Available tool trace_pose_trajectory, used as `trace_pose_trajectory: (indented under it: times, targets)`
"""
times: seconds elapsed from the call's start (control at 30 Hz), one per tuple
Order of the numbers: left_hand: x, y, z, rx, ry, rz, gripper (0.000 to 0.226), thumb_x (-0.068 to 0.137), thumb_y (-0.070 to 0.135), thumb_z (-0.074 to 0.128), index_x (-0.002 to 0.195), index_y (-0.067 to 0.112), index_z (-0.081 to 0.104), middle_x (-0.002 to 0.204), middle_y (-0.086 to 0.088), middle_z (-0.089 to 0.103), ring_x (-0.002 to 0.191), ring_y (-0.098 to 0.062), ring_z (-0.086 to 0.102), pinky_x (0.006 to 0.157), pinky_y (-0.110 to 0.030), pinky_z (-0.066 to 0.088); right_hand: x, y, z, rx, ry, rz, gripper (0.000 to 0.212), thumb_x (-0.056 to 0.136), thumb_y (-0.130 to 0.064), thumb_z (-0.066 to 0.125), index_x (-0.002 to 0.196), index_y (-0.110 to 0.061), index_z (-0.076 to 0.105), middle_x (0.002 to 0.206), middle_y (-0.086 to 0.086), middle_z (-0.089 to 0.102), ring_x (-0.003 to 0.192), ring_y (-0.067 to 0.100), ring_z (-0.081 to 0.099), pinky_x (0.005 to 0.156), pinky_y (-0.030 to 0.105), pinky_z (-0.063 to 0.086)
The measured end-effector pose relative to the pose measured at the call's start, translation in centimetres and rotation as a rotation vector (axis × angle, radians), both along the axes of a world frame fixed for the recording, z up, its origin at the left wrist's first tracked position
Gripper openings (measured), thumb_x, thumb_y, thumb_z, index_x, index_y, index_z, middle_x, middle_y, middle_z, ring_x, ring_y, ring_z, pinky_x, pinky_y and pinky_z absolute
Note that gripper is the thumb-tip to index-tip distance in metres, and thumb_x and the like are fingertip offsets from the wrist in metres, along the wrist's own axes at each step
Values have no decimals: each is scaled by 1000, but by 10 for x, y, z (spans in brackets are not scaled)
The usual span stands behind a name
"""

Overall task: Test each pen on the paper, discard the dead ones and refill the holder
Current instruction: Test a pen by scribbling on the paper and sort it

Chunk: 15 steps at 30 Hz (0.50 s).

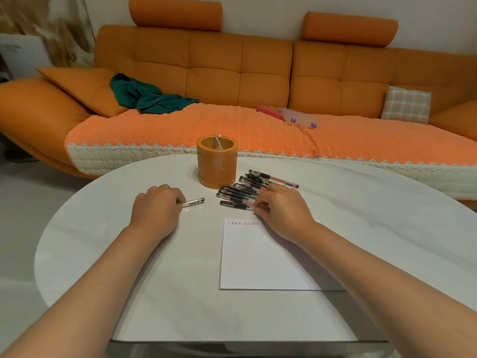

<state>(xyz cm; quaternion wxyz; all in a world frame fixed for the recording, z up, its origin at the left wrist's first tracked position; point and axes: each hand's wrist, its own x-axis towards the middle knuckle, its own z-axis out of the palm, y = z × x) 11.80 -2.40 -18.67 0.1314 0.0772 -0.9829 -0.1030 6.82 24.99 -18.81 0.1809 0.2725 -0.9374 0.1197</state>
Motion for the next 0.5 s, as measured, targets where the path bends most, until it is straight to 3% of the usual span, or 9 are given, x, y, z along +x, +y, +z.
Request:
trace_pose_trajectory:
  times: [0.2, 0.33, 0.4, 0.5]
  targets:
    - [6, 30, 14, 111, 105, -167, 22, 101, 26, 51, 115, 31, 66, 112, 6, 61, 111, -19, 49, 78, -34, 40, -3, 1, 3, -2, -41, -55, 24, 91, -40, 68, 110, -25, 71, 101, -2, 67, 98, 24, 61, 80, 36, 44]
    - [12, 50, 15, 115, 162, -320, 23, 100, 28, 52, 117, 33, 67, 112, 12, 59, 108, -13, 48, 74, -30, 37, 6, -2, 20, -210, -146, 12, 37, 94, -34, 63, 129, -26, 59, 119, -4, 57, 112, 17, 54, 94, 35, 45]
    - [15, 60, 14, 140, 205, -406, 22, 99, 28, 55, 117, 32, 68, 107, 13, 59, 103, -11, 49, 75, -30, 42, 13, -5, 33, -217, -202, 94, 42, 96, -33, 59, 138, -28, 52, 127, -6, 53, 114, 14, 51, 96, 32, 44]
    - [16, 73, 13, 260, 249, -524, 20, 97, 26, 60, 114, 29, 70, 99, 14, 56, 92, -5, 52, 75, -23, 44, 23, -2, 48, -216, -317, 176, 29, 101, -28, 55, 127, -24, 65, 116, -4, 66, 100, 10, 60, 87, 29, 48]
